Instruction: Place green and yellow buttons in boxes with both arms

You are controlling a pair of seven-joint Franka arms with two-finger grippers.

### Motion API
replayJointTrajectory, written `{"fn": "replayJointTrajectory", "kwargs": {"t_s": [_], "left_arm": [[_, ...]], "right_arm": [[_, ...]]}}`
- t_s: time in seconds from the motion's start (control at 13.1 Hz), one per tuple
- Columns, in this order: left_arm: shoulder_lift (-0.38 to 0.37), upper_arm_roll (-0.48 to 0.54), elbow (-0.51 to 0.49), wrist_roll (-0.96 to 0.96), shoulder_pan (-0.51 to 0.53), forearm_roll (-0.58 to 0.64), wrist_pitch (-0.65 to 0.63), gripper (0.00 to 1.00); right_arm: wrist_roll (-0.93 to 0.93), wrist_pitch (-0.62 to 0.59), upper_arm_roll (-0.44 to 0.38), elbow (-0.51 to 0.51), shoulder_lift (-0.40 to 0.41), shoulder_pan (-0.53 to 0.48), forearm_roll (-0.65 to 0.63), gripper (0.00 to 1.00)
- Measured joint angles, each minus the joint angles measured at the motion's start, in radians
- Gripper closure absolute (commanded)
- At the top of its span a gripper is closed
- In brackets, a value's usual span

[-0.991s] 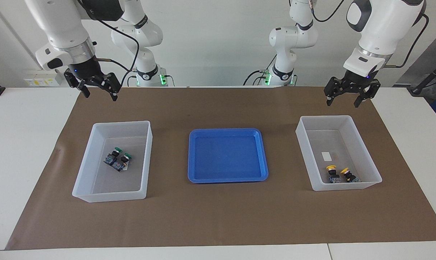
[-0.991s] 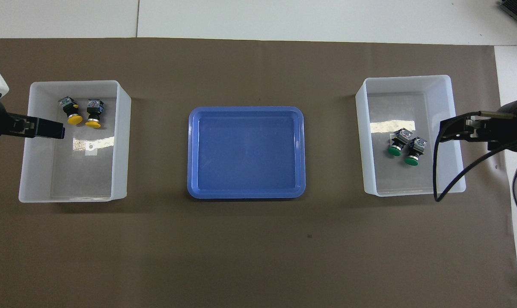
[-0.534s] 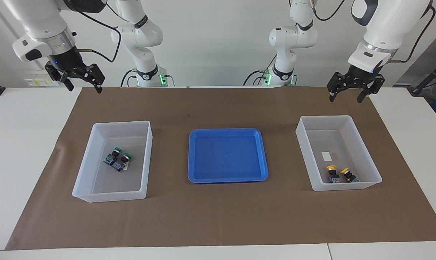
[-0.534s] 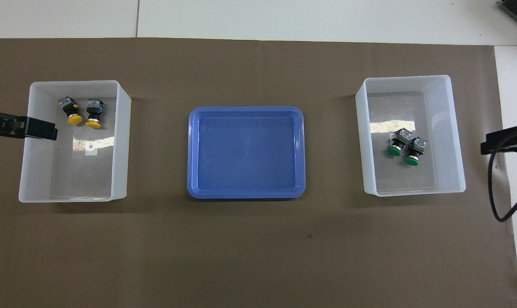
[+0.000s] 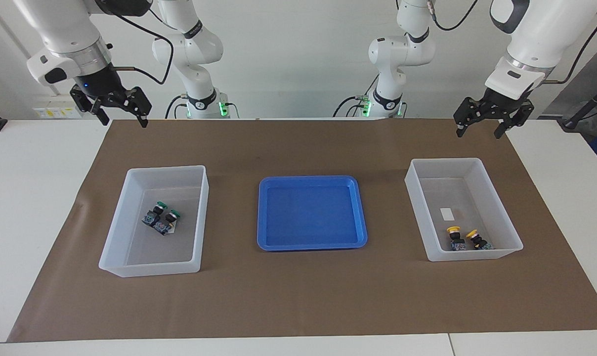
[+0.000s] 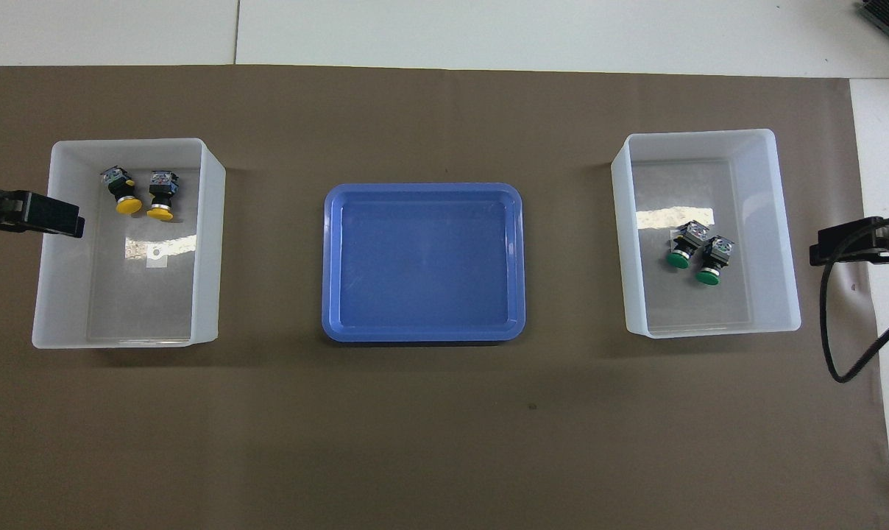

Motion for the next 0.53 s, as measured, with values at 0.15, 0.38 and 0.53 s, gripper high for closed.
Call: {"fn": "replayJointTrajectory", "kwargs": {"t_s": [0.15,0.38,0.53], "left_arm": [[0.000,0.000,-0.002,0.000,0.003,0.000,-0.006,0.00],[0.000,0.000,-0.017,0.000,0.004,0.000,-0.004,0.00],[0.000,0.000,-0.019,-0.001,0.005,0.000,-0.004,0.00]], "right_arm": [[0.000,0.000,0.000,0.000,0.000,0.002,-0.002,0.00],[-0.007,0.000,0.000,0.000,0.000,0.004,-0.014,0.00],[-0.010,0.000,0.001,0.000,0.000,0.004,-0.014,0.00]]}}
